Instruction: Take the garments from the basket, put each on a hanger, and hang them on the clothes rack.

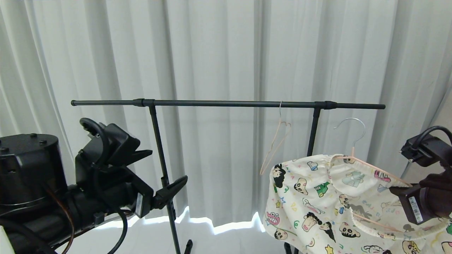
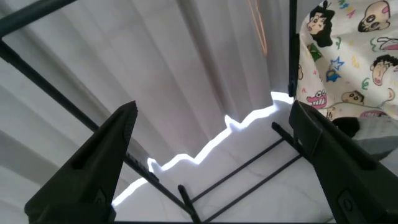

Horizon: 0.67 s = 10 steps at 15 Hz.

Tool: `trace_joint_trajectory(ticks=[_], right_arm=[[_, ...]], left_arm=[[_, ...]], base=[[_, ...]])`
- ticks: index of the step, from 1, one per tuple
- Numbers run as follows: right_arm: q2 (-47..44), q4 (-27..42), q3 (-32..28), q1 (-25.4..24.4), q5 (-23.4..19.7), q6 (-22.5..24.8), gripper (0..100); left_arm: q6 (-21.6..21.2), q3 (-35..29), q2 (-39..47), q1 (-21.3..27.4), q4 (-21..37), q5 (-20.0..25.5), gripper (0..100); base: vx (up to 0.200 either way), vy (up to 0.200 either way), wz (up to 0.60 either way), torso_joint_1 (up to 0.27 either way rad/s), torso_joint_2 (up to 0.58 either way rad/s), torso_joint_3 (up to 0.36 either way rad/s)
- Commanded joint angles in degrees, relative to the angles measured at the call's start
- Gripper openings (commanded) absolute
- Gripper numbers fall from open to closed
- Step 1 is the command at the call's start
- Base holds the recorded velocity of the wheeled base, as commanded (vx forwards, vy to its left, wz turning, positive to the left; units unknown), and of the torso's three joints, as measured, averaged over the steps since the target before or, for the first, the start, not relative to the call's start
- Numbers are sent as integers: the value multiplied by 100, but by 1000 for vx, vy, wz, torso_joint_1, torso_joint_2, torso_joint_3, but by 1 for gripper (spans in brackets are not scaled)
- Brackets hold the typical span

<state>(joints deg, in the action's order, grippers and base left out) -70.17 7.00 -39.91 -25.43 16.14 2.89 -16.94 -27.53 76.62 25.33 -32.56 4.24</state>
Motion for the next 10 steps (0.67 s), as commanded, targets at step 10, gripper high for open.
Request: trace_joint_trajectory(ticks=[10], right_arm=[[-550, -41, -201, -445, 30, 1, 0]], left_arm=[[-2, -192, 530, 200, -119, -301, 100]], base=[[0, 200, 0, 2, 3, 2]])
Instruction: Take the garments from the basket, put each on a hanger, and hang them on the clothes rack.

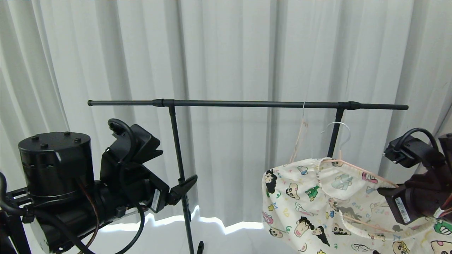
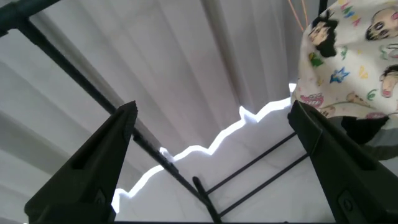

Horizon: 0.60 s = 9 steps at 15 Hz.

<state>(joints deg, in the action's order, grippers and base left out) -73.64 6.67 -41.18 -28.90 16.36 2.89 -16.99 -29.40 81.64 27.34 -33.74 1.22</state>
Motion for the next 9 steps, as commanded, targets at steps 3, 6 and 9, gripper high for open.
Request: trace_joint_trajectory(ticks=[3, 6, 9], right_arm=[[-766, -60, -426, -370, 561, -271, 0], [-1592, -16, -874, -986, 1598, -1651, 0], [-2163, 344, -1639, -1144, 2011, -2266, 0]], left_arm=[[-6, 5, 98, -10, -229, -16, 100], [-6, 22, 159, -1, -431, -263, 100], [-14, 31, 150, -10, -458, -412, 100]], base=[[0, 0, 0, 0, 0, 0], [0, 0, 0, 0, 0, 0], [0, 0, 0, 0, 0, 0]])
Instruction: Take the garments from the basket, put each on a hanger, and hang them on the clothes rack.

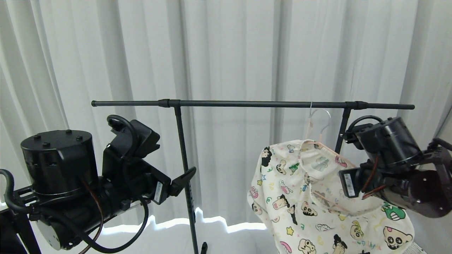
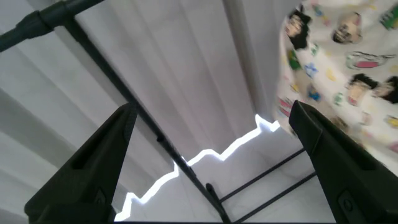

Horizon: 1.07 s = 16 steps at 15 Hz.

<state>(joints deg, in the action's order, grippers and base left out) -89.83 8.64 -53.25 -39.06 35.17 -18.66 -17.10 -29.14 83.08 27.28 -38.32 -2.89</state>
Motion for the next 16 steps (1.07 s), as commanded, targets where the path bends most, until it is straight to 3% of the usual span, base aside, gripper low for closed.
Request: trace_joint_trajectory(ticks=[1, 4, 8, 16], right_arm=[[-667, 252, -696, -120, 201, -146, 0], [-922, 296, -1285, -102, 315, -190, 0], [-992, 296, -1416, -216, 324, -190, 0], [-1001, 296, -1452, -339, 333, -181, 0]], left_arm=[[-4, 4, 7, -4, -1, -80, 100], [-30, 4, 15, 5, -71, -115, 100], [-144, 136, -11, 23, -88, -124, 100], [-144, 145, -20, 242, -88, -124, 100]], base=[[0, 0, 0, 0, 0, 0], [0, 0, 0, 0, 0, 0], [0, 0, 0, 0, 0, 0], [200, 0, 0, 1, 3, 3]])
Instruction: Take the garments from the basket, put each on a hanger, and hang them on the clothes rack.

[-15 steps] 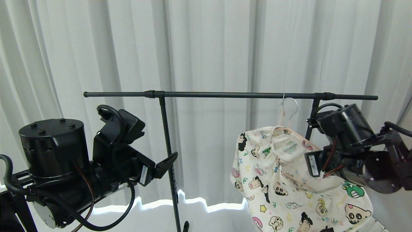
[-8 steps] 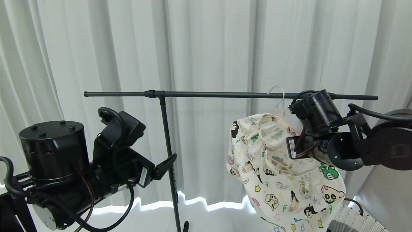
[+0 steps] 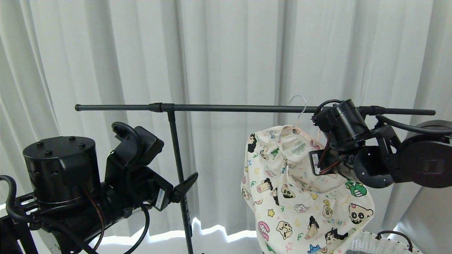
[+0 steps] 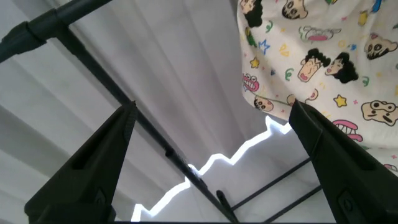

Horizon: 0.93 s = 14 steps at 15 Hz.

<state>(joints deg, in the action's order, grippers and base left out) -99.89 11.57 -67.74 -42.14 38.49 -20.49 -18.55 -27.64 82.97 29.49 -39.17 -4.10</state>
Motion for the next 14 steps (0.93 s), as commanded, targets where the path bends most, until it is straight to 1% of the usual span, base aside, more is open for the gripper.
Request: trace_joint_trajectory(ticks=[1, 7, 11, 14], right_arm=[[5, 3, -2, -57, 10, 1, 0], [5, 3, -2, -75, 1, 1, 0], [-48, 3, 7, -31, 1, 1, 0], [-233, -6, -90, 250, 1, 45, 0]], left_arm=[[1, -5, -9, 31, -3, -3, 100], [10, 4, 9, 39, -3, -3, 100], [10, 4, 18, 101, -152, -3, 100], [10, -5, 0, 83, -152, 5, 100]], base=[[200, 0, 0, 7, -2, 2], [200, 0, 0, 3, 0, 4], [0, 0, 0, 0, 0, 0], [0, 0, 0, 0, 0, 0]])
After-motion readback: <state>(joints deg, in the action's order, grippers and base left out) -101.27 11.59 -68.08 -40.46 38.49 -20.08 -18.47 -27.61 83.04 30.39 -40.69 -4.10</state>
